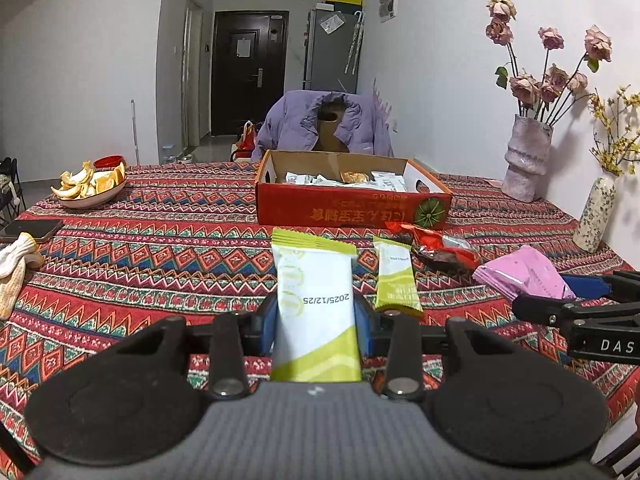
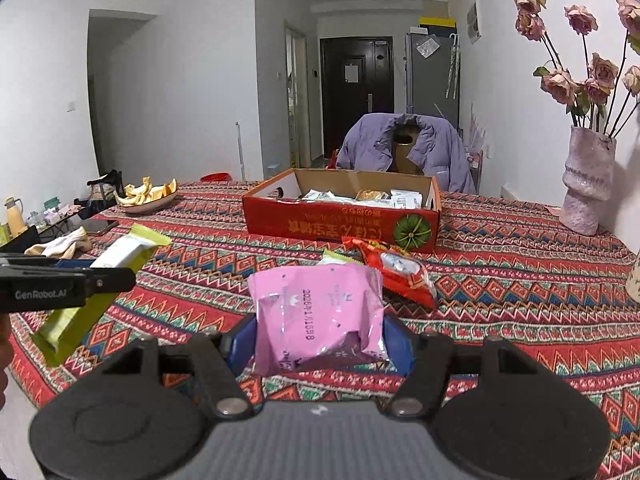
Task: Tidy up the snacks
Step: 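Lift both packets and carry both tools over the box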
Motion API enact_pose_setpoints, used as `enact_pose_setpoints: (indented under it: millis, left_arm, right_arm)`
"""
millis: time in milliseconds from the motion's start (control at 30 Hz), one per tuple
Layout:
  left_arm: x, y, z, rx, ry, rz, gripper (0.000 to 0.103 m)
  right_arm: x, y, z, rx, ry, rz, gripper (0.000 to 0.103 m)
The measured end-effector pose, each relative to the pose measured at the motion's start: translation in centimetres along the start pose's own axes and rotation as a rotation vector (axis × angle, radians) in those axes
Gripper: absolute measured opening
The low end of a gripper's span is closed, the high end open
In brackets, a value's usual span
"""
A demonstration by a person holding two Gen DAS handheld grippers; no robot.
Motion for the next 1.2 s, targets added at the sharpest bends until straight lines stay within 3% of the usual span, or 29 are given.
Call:
enact_pose_setpoints:
  millis: [267, 667, 900, 1200]
  left_arm:
    - [-1.1, 2.5, 2.2, 0.005, 0.006, 0.005, 0.039]
    - [-3.0, 9.3, 9.4, 0.046, 0.023, -0.022, 0.039]
    - [-4.8, 15.9, 15.0, 0.046, 0.012, -0.031, 0.039]
    - [-6.6, 28.7, 18.5, -0.071, -0.037, -0.103, 0.039]
  right_arm:
    - [0.3, 2.1, 2.5, 0.015, -0.014, -0.012, 0.066]
    - [1.2, 7.6, 9.5, 0.020, -0.006, 0.029, 0.066]
    - [2.7, 13.6, 15.0, -0.009, 0.029, 0.057, 0.066]
    - [4.3, 25.5, 19.6, -0.125, 0.131, 0.083, 0.066]
Point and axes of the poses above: each gripper's, at about its wrist camera, not at the fingertips, and y roughly the way its jaws point, x to its right, z to its top, the point moved 10 cm from there along y, roughly the way its jaws point, and after that the axes turned 14 degrees about y, right-handed, at the moved point
